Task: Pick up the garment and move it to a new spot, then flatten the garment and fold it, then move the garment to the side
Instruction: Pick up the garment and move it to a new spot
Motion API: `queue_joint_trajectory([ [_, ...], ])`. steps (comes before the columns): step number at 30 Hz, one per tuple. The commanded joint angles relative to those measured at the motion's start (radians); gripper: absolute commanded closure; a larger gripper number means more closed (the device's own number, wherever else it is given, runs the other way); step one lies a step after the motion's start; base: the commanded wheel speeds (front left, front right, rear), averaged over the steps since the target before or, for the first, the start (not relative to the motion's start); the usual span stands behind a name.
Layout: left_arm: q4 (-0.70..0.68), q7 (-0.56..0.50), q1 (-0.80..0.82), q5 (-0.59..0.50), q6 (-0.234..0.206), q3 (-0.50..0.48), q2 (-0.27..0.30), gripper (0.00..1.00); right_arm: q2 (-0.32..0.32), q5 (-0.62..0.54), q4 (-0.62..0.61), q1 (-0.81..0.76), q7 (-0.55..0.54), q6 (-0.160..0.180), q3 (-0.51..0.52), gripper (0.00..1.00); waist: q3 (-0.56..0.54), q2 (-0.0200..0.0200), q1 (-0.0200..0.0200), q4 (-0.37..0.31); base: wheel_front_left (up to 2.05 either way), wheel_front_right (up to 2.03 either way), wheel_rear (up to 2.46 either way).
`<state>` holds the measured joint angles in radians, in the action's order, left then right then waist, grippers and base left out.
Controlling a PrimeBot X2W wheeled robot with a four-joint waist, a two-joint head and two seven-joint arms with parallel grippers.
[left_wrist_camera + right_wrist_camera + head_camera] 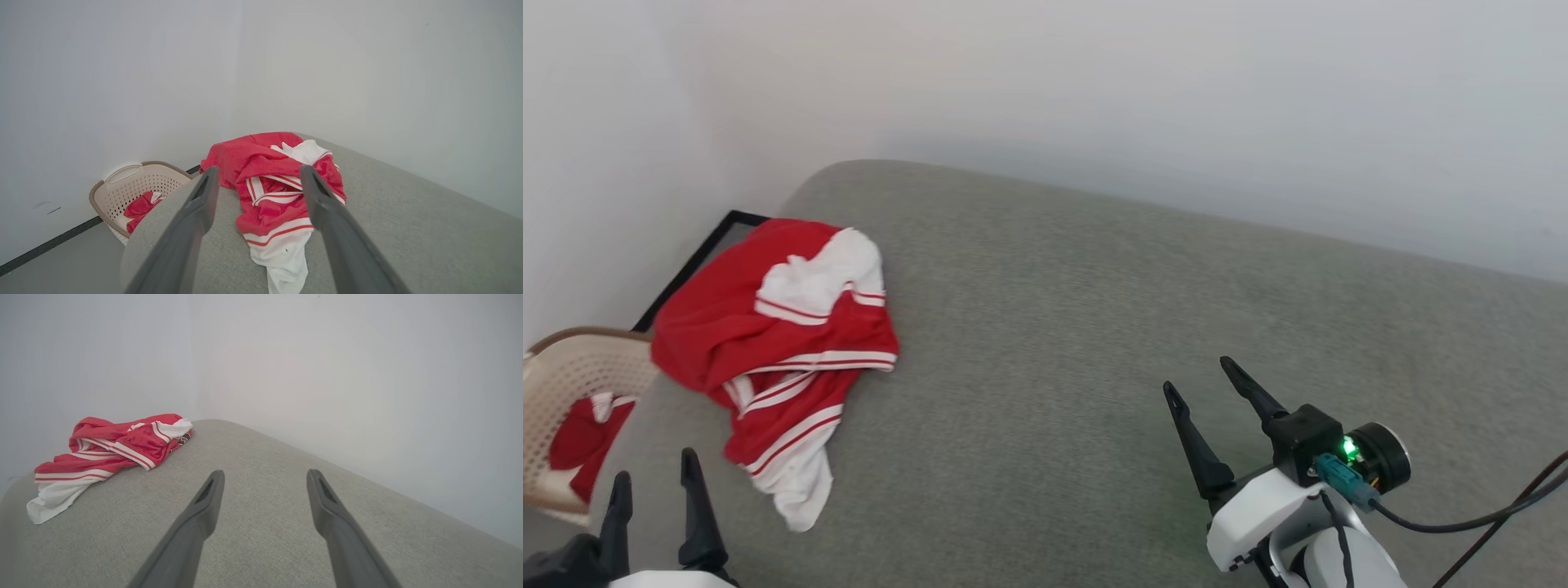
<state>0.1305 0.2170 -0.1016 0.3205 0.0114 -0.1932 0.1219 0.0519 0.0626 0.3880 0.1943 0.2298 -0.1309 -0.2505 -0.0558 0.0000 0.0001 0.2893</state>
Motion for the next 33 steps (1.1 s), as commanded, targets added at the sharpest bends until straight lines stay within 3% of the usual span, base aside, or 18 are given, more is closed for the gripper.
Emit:
queue_joint_trajectory([
  [1,-0.005,-0.005,-0.007,0.009,-0.003,-0.001,0.0,0.0,0.001,0.008,0.001,0.004,0.005,0.0,0.001,0.0,-0.007,0.0,-0.0001,0.023,0.0,0.0,0.0],
  [9,-0.037,-0.026,-0.023,0.035,-0.02,-0.015,-0.006,0.0,0.001,0.002,0.013,0.013,0.011,0.0,0.006,0.0,-0.002,0.0,-0.0001,0.059,0.0,0.0,0.0],
  [17,-0.005,-0.048,0.046,0.084,-0.008,-0.03,0.013,0.0,0.001,-0.008,0.004,0.018,0.008,0.0,0.044,0.0,0.023,0.0,-0.0001,0.038,0.0,0.0,0.0],
  [26,0.098,-0.085,0.233,0.114,0.033,-0.043,0.113,0.0,0.001,-0.035,-0.034,0.059,-0.009,0.0,0.072,0.0,0.118,0.0,-0.0001,-0.038,0.0,0.0,0.0],
  [33,0.266,-0.152,0.407,0.137,0.073,-0.028,0.221,0.0,0.002,-0.058,-0.061,0.103,-0.017,0.0,0.085,0.0,0.22,0.0,-0.0001,-0.109,0.0,0.0,0.0],
])
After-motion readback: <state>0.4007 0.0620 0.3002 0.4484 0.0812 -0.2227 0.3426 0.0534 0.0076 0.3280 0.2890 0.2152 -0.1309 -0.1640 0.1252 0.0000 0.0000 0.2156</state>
